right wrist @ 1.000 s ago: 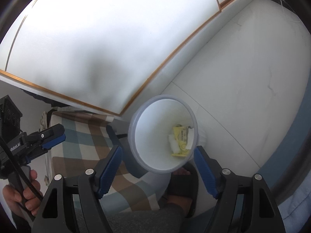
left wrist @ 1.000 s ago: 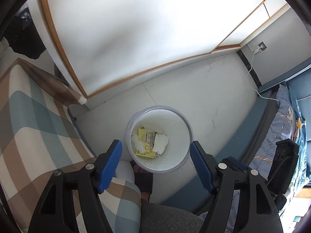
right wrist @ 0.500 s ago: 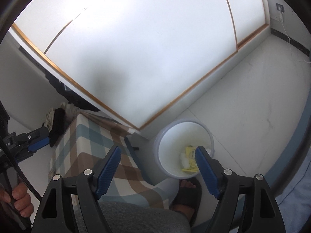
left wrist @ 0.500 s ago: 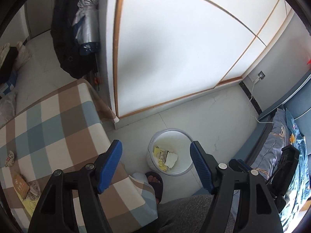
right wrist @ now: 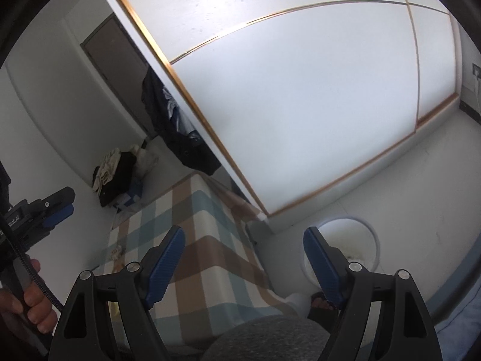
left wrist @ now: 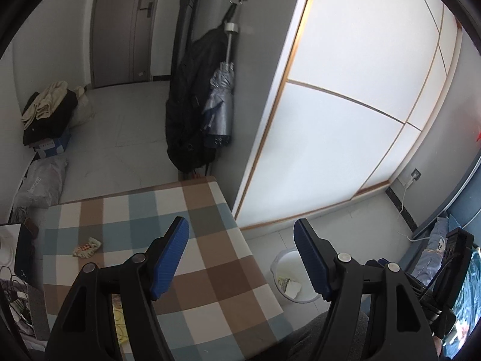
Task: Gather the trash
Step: 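Move both open grippers from the bin back over the table, then close the right gripper on the brown pastry packet, then grasp the red-white wrapper with the left gripper while the right gripper holds the packet, then carry the packet and wrapper in both grippers over the white bin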
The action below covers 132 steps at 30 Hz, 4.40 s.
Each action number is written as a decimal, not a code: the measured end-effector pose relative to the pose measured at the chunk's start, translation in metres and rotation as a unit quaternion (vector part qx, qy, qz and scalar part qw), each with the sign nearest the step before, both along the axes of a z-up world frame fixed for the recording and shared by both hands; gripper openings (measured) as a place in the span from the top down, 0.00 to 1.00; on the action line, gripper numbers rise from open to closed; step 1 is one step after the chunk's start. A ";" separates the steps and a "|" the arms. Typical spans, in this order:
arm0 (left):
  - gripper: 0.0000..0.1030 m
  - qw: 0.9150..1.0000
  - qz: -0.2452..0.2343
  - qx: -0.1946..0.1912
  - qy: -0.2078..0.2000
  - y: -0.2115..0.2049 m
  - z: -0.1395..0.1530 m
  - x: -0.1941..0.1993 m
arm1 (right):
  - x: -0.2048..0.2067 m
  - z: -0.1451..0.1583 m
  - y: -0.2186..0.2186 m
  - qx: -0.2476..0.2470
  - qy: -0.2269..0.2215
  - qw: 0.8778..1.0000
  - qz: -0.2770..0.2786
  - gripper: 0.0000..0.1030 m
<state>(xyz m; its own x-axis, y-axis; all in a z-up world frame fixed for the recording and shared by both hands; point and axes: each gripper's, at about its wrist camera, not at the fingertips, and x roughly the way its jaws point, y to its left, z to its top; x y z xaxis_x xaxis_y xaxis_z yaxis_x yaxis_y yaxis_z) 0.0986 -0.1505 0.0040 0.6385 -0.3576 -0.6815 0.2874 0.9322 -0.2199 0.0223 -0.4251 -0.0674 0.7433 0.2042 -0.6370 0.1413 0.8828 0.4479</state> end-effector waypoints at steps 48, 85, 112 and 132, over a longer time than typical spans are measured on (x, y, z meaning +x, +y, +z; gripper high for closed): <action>0.23 0.971 0.218 -0.094 0.013 0.264 -0.069 -0.005 | 0.077 -0.076 0.342 -0.134 0.074 0.942 0.299 0.18; 0.22 0.951 0.276 -0.097 0.097 0.285 -0.096 0.015 | 0.106 -0.088 0.379 -0.155 0.051 0.917 0.364 0.58; 0.22 0.964 -0.003 0.155 0.214 0.162 -0.166 0.109 | 0.085 -0.065 0.222 -0.049 0.049 0.966 0.250 0.58; 0.80 0.955 -0.058 0.187 0.223 0.142 -0.170 0.112 | 0.092 -0.078 0.210 -0.053 0.065 0.967 0.240 0.58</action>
<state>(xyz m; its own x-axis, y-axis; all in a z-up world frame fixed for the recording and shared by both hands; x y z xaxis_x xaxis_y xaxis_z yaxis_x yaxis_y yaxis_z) 0.2102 -0.0085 -0.1655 0.2264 -0.0857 -0.9703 0.3488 0.9372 -0.0013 0.1144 -0.2156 -0.1452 0.4911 0.4339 -0.7554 -0.2461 0.9009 0.3575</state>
